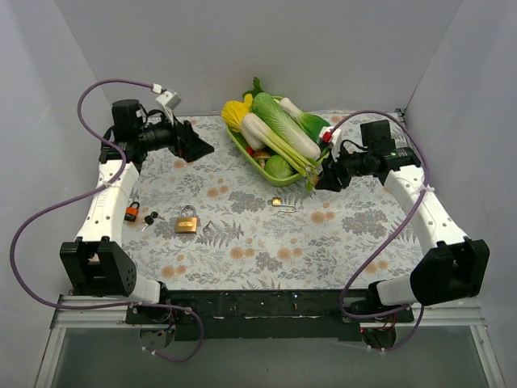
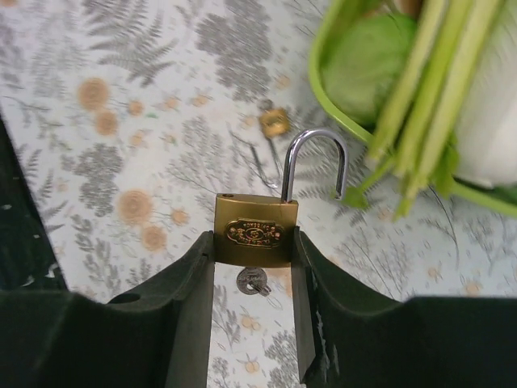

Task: Lock with the key
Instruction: Pick up the lock from the center of the board.

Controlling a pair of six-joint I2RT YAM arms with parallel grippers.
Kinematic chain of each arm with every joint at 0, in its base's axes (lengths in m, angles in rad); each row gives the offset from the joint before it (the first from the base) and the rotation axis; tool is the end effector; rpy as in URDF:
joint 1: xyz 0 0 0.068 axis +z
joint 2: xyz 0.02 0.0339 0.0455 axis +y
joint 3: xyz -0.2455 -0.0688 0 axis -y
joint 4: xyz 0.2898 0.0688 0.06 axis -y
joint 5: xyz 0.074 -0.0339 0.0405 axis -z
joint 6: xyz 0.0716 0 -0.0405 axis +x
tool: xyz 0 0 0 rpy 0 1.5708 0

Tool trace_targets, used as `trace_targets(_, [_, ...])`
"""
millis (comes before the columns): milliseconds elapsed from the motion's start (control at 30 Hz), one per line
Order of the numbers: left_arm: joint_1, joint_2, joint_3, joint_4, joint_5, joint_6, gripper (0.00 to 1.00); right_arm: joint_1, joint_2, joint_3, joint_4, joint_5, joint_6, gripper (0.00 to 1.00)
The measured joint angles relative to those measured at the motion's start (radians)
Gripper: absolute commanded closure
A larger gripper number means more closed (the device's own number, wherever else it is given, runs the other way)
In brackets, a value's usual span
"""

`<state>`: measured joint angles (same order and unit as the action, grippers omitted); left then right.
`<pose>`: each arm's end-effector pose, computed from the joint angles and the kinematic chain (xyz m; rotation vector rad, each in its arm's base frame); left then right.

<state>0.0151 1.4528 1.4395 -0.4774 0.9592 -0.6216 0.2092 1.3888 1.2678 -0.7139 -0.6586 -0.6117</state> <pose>0.3840 -0.0528 0.3592 -0.0338 2.0976 -1.3526 0.3413 0.1172 0.2827 -1.1644 1.9362 0.5774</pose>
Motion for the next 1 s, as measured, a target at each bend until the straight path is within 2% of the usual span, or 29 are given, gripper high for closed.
trace_targets(133, [-0.134, -0.048, -0.099, -0.037, 0.025, 0.253, 0.03, 0.09, -0.012, 0.043, -0.074, -0.116, -0.06, 0.99])
trace_targets(200, [-0.223, -0.069, -0.135, -0.058, 0.024, 0.378, 0.11, 0.159, -0.005, 0.07, -0.119, -0.16, -0.093, 0.99])
trace_targets(300, [-0.362, -0.112, -0.18, -0.08, 0.013, 0.57, 0.17, 0.241, 0.017, 0.119, -0.169, -0.214, -0.12, 0.99])
trace_targets(467, [-0.494, -0.193, -0.255, -0.06, -0.037, 0.801, 0.28, 0.325, 0.062, 0.186, -0.208, -0.271, -0.128, 0.99])
trace_targets(633, [-0.57, -0.235, -0.293, -0.043, -0.082, 0.931, 0.38, 0.372, 0.09, 0.195, -0.211, -0.294, -0.123, 0.99])
trace_targets(667, [-0.577, -0.24, -0.297, -0.037, -0.09, 0.951, 0.44, 0.38, 0.092, 0.195, -0.211, -0.294, -0.121, 0.99])
trace_targets(1000, [-0.614, -0.274, -0.34, -0.028, -0.122, 1.037, 0.72, 0.414, 0.091, 0.195, -0.201, -0.294, -0.091, 0.99])
